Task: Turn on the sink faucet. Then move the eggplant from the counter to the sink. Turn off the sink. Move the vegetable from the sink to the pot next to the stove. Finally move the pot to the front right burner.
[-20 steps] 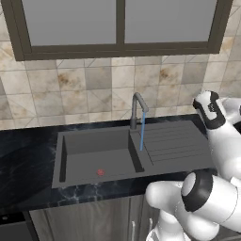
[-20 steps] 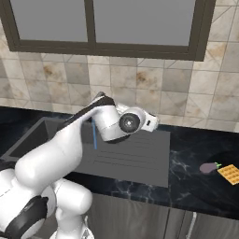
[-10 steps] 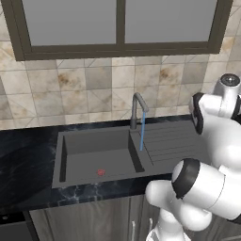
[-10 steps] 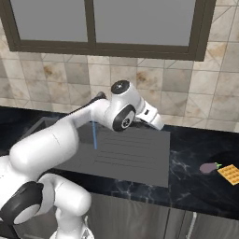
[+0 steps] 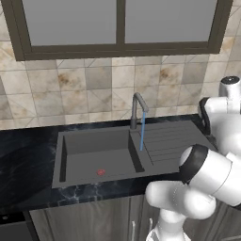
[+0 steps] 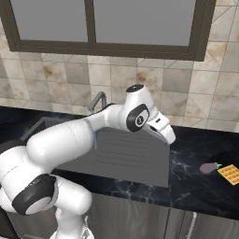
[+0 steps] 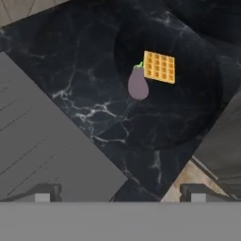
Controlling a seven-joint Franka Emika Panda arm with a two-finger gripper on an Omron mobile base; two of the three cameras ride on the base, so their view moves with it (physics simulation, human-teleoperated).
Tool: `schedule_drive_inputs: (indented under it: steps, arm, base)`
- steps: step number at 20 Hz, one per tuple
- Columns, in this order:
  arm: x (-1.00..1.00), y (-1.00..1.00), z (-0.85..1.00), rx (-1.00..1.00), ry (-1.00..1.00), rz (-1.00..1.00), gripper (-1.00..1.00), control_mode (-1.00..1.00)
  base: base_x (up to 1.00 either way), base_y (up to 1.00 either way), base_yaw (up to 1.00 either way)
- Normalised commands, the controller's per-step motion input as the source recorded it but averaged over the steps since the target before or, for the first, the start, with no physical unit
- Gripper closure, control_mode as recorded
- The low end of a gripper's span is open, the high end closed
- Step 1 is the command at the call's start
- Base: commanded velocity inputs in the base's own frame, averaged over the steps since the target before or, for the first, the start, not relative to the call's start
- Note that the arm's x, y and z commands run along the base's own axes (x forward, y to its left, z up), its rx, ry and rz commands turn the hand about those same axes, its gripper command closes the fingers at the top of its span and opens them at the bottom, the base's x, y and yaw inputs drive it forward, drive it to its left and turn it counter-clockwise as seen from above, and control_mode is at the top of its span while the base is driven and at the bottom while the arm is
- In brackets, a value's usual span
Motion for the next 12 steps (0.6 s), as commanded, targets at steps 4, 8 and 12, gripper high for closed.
schedule_drive_inputs:
  steps: [4, 8, 12]
  arm:
    - [-0.14, -0.49, -0.3, 0.07, 0.18, -0.19, -1.0, -1.0]
    - [-0.09, -0.41, -0.13, 0.14, 0.06, -0.17, -1.0, -1.0]
    - [0.0, -0.42, -0.08, 0.15, 0.03, -0.1, -1.0, -1.0]
  base:
    - [0.0, 0.0, 0.0]
    - [0.0, 0.0, 0.0]
    - [0.0, 0.0, 0.0]
